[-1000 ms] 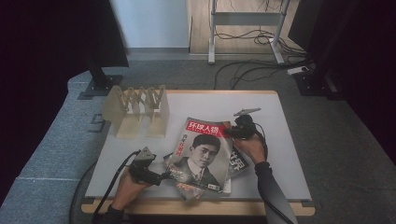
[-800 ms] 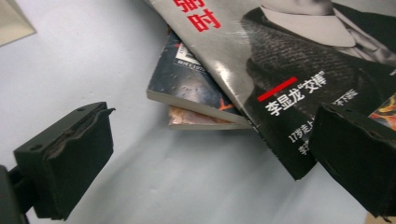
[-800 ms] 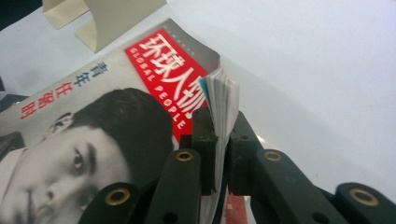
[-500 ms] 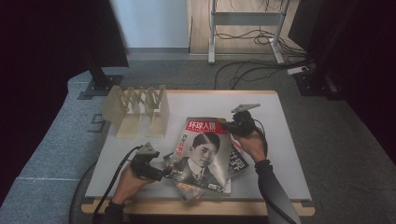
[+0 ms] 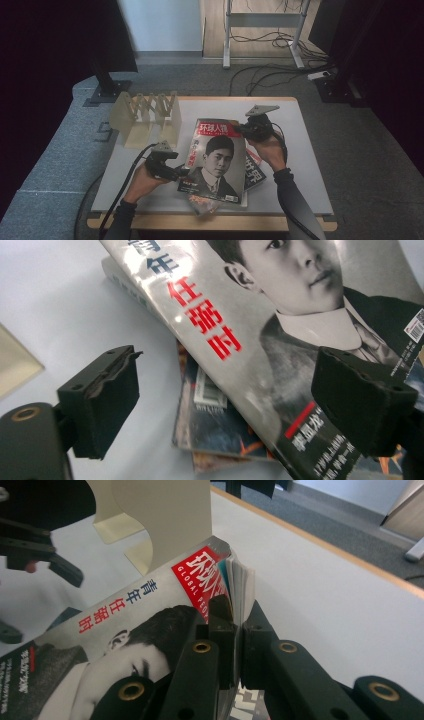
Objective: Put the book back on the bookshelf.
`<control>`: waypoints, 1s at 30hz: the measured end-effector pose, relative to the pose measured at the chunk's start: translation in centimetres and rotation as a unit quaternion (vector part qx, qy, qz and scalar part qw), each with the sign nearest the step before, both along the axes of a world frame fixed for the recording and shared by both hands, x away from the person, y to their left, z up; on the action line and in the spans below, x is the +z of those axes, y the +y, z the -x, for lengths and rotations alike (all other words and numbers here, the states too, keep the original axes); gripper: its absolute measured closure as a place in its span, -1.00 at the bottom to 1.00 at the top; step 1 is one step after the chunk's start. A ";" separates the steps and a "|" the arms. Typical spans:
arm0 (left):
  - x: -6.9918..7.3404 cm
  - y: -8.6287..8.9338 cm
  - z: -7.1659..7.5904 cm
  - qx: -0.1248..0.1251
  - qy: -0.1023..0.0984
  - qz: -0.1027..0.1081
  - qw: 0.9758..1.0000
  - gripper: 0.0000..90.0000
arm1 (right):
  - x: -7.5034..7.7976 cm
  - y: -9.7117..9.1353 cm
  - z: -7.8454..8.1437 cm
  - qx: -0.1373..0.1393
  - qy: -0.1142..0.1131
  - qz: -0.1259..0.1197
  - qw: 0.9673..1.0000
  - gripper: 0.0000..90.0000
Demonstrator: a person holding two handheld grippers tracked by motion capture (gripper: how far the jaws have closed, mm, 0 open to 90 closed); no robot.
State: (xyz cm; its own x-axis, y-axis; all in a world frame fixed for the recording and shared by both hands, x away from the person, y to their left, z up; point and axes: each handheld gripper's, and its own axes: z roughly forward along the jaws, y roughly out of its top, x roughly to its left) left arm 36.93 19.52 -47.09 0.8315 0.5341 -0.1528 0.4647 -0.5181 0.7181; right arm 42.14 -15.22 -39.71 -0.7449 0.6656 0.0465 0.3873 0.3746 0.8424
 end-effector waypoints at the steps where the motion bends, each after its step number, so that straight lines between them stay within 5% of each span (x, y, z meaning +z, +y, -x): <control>1: 0.2 -0.1 -0.2 -0.004 0.001 0.000 1.000 -0.71 | 0.3 0.0 0.1 0.002 -0.003 0.000 1.000 0.90; 7: 1.1 -1.1 -1.7 -0.035 0.001 -0.032 0.999 -0.66 | 1.6 0.2 0.7 0.015 -0.023 -0.002 1.000 0.90; 19: 1.1 -2.3 -4.7 -0.087 0.049 -0.002 0.995 -0.35 | 3.6 0.0 1.5 0.035 -0.053 -0.006 0.998 0.90; 23: 1.5 -2.9 -4.8 -0.092 0.043 -0.014 0.995 -0.17 | 4.1 0.1 1.8 0.042 -0.058 -0.009 0.997 0.90; 27: 2.2 -2.4 -4.7 -0.087 0.034 0.010 0.996 0.09 | 4.6 -0.2 1.9 0.045 -0.062 -0.018 0.997 0.90; 30: 2.7 -2.3 -4.5 -0.086 0.024 0.009 0.996 0.23 | 5.0 -0.5 2.0 0.047 -0.063 -0.029 0.996 0.90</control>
State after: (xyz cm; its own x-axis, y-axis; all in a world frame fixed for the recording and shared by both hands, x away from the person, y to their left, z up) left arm 41.40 17.20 -44.36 0.9022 0.3808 -0.2027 0.4040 -0.5812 0.7064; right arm 40.15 -15.72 -34.70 -0.8066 0.5908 -0.0157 0.2422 0.3546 0.9031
